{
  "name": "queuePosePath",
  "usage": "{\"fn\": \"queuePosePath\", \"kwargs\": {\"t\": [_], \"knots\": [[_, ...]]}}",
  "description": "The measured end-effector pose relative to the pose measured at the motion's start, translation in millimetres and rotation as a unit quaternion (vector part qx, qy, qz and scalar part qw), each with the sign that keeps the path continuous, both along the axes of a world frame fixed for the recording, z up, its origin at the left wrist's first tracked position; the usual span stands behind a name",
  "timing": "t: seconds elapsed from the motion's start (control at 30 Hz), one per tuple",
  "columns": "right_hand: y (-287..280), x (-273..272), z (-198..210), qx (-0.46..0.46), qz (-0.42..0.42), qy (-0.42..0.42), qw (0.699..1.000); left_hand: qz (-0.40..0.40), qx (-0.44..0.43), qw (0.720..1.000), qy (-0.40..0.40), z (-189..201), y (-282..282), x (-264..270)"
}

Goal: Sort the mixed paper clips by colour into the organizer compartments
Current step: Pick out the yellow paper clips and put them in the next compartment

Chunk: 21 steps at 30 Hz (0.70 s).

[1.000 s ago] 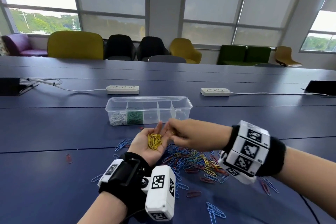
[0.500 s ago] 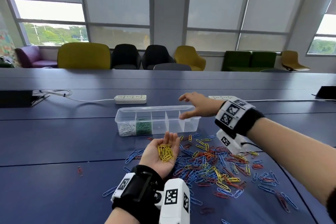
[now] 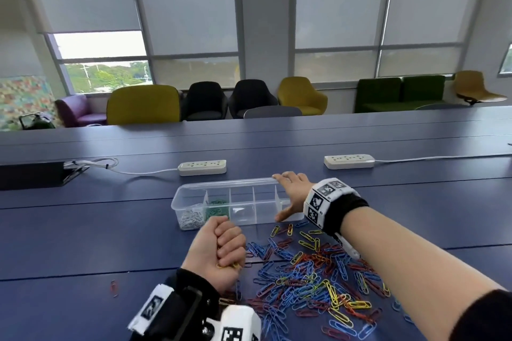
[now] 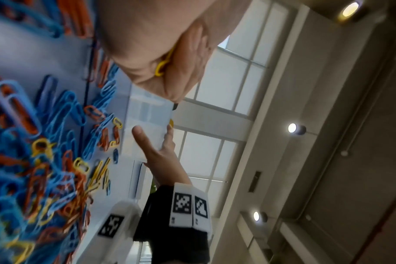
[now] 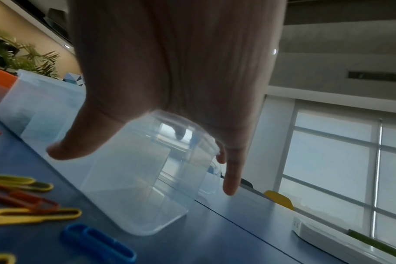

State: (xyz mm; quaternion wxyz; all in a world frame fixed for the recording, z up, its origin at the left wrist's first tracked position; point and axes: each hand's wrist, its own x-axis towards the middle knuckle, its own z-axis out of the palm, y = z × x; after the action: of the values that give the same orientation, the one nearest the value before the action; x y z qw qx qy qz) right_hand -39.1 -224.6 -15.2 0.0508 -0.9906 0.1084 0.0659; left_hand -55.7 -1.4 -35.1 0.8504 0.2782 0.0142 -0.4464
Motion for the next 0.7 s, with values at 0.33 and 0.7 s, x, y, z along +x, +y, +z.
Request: {"fn": "queuePosePath", "kwargs": {"t": [0.33,0.7], "knots": [[8,-18,1,-0.001,0.001,-0.016,1.000,0.068,0.235,0.950,-0.194,53,-70,84],[8,-21,3,0.001,0.001,-0.010,1.000,-0.027,0.438,0.773,-0.458,19,-84,108]]}}
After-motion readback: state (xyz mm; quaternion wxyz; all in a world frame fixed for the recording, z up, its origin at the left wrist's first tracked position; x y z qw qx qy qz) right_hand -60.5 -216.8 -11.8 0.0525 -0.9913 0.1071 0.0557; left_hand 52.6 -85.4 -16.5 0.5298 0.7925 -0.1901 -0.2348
